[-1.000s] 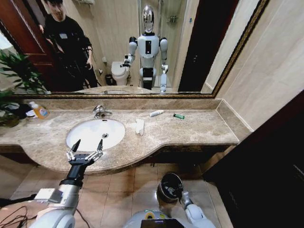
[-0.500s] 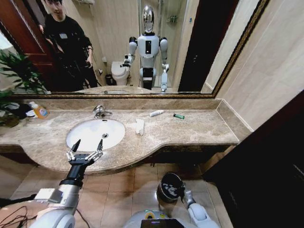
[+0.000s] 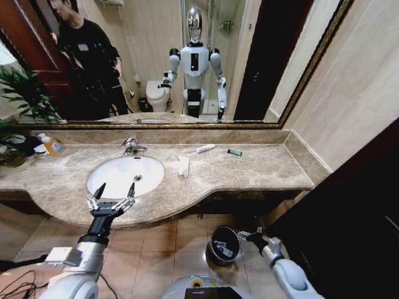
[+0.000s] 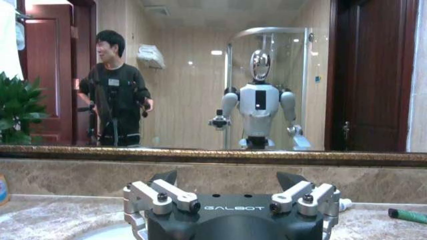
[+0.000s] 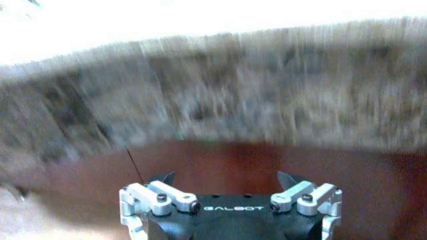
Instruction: Pick up the trash from the sink and place it in the trash bin.
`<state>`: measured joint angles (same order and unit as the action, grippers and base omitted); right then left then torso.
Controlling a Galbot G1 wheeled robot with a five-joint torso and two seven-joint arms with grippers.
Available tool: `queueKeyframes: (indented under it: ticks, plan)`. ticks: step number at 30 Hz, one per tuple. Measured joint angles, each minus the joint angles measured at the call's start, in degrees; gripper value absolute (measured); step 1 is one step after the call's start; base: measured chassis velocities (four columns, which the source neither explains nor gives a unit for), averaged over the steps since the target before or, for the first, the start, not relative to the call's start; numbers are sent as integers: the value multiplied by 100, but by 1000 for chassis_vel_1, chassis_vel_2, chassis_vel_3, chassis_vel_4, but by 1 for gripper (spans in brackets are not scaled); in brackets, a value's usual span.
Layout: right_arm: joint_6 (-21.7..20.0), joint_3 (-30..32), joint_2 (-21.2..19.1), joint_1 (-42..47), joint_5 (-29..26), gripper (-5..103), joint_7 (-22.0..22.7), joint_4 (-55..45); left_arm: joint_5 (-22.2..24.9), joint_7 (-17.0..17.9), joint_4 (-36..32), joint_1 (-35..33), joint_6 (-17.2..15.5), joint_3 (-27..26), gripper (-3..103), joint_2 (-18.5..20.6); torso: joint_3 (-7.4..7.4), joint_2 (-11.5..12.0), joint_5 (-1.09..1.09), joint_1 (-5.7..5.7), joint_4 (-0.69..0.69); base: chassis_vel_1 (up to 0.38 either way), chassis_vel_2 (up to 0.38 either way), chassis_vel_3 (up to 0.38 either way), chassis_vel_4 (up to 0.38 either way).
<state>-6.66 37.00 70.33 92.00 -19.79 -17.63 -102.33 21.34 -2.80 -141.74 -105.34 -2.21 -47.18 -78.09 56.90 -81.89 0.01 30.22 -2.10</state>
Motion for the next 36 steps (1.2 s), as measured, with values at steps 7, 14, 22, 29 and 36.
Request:
queueKeyframes:
  ticks: [7, 14, 22, 29, 36]
  plan:
    - [-558, 490, 243, -127, -256, 100, -24, -1368, 0, 0, 0, 0, 0, 0, 100, 0, 0, 0, -3, 0, 0, 0, 0, 0, 0]
    - [-1486, 173, 330, -1047, -487, 100, 692, -2580, 0, 0, 0, 0, 0, 0, 100, 0, 0, 0, -2, 0, -1, 0, 0, 0, 0]
    - [-1914, -221, -157, -2039, -759, 100, 987, -2280, 0, 0, 0, 0, 0, 0, 100, 0, 1, 0, -1, 1, -2, 0, 0, 0, 0]
    - [-933, -287, -888, -2839, -927, 100, -2, -798, 0, 1, -1, 0, 0, -1, 100, 0, 1, 1, 1, 1, -1, 0, 0, 0, 0]
    - [-892, -596, -1573, -4051, -1424, 100, -1032, 745, 0, 0, 0, 0, 0, 0, 100, 0, 1, 0, 0, 1, 0, 0, 0, 0, 0]
